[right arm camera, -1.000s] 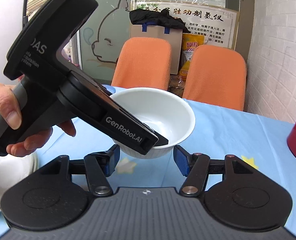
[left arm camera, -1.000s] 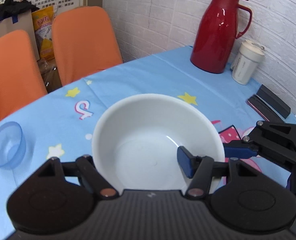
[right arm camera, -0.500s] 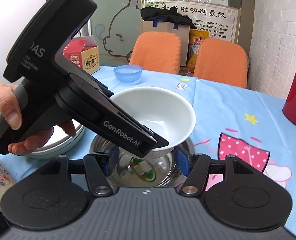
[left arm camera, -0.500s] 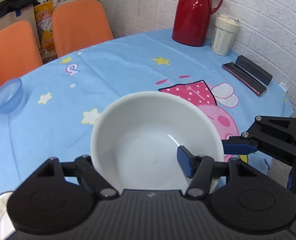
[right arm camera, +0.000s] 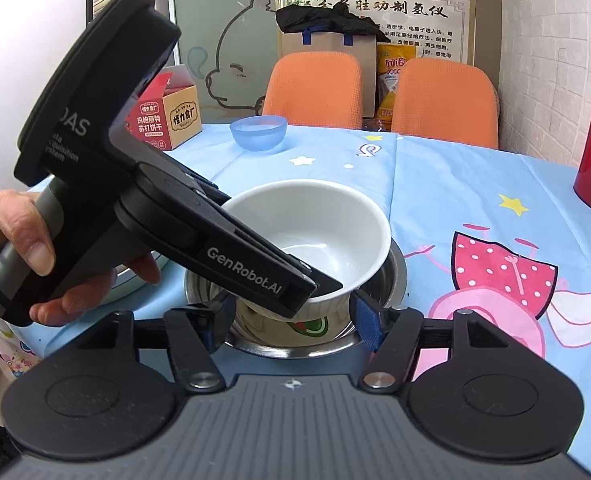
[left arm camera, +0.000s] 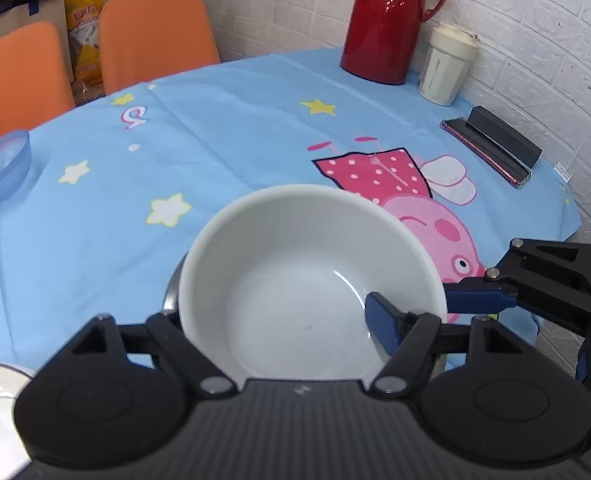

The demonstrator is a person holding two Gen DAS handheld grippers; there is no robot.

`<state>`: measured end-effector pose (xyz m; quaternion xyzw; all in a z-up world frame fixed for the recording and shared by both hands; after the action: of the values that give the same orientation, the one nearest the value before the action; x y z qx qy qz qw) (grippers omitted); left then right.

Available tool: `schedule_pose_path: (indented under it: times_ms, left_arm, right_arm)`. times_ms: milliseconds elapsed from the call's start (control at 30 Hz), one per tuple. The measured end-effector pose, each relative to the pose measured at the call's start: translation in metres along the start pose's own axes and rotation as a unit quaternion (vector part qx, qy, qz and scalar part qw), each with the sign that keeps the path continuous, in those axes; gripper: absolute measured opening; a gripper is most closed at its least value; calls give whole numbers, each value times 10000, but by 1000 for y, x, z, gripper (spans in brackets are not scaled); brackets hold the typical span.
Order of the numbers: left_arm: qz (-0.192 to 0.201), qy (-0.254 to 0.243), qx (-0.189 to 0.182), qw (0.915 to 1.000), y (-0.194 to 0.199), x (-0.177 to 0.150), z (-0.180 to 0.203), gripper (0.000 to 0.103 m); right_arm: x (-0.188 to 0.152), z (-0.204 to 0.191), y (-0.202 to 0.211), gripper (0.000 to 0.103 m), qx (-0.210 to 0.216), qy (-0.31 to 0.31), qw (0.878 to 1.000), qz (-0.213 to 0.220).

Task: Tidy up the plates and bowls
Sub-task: 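Lower the white bowl into the steel bowl and open both grippers, then move both open grippers to the translucent blue bowl rim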

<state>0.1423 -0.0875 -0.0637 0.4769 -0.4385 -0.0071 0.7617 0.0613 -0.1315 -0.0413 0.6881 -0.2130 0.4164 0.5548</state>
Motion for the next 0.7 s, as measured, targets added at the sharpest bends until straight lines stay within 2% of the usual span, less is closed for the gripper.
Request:
schedule_pose_path:
  times_ms: [267, 467, 567, 700]
  left_arm:
    - [48, -9, -62, 10000, 6, 1, -2, 79]
    - [314, 74, -98, 9994, 33, 4, -10, 81]
    - [501, 93, 24, 9987, 53, 5, -21, 82]
    - [676, 210, 349, 9969, 79, 8, -51, 82]
  right_arm:
    - [-1, 3, 7, 103, 109, -91, 9999, -9]
    - [-6, 12, 29, 103, 230, -202, 9995, -93]
    - [-2, 21, 43, 103, 258, -358, 9990, -4]
    - [20, 36, 50, 103, 192, -402, 9987, 232]
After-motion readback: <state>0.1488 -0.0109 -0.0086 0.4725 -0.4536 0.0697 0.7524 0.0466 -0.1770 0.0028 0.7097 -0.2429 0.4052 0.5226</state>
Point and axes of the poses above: each gripper's, at about its wrist camera, not at the fingertips, and y roughly against the way its jaws point, z to its right, x to its top, the point moved 6 cm from there along -y, roughly the way its jaws point
